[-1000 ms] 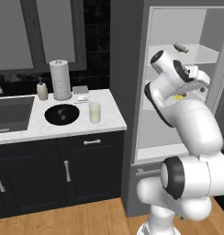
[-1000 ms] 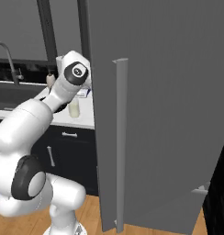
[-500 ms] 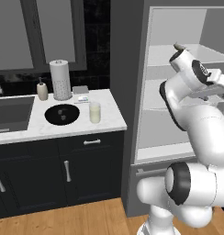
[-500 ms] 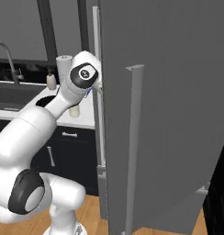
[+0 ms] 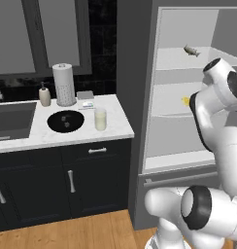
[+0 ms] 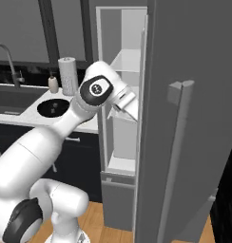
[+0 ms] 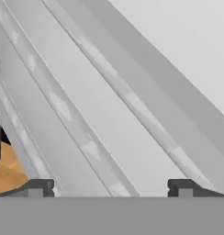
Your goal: Grab a lemon wedge from the fridge and one ice cube from the ice bowl, and put them in the glass of lemonade.
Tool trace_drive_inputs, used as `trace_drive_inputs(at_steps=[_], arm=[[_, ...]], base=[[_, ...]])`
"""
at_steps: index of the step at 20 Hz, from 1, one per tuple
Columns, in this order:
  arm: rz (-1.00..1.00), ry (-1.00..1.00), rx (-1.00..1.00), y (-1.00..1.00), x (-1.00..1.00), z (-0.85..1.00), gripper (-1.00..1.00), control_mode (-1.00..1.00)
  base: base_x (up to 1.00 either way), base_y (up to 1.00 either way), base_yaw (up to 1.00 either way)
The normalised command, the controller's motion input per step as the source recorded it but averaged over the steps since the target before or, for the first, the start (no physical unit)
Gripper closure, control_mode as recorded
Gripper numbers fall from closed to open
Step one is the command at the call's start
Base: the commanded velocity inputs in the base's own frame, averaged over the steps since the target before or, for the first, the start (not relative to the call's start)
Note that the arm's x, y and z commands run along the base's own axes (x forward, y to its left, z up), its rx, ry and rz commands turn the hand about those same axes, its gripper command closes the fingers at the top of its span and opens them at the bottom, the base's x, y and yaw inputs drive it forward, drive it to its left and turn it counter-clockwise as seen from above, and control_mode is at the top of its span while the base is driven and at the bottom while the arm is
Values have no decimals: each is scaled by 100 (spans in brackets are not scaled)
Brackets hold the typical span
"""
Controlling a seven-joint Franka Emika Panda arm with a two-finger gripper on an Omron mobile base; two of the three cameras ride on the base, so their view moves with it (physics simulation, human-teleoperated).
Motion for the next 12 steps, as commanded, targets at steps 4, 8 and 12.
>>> trace_drive_inputs(at_steps=[4,8,12], arm=[[-8,0,0,-46,0,0,-100,-100],[-7,0,0,-48,0,0,-100,-100],[-3,0,0,-12,8,-1,-100,-100]], base=[[0,0,0],[0,0,0],[0,0,0]])
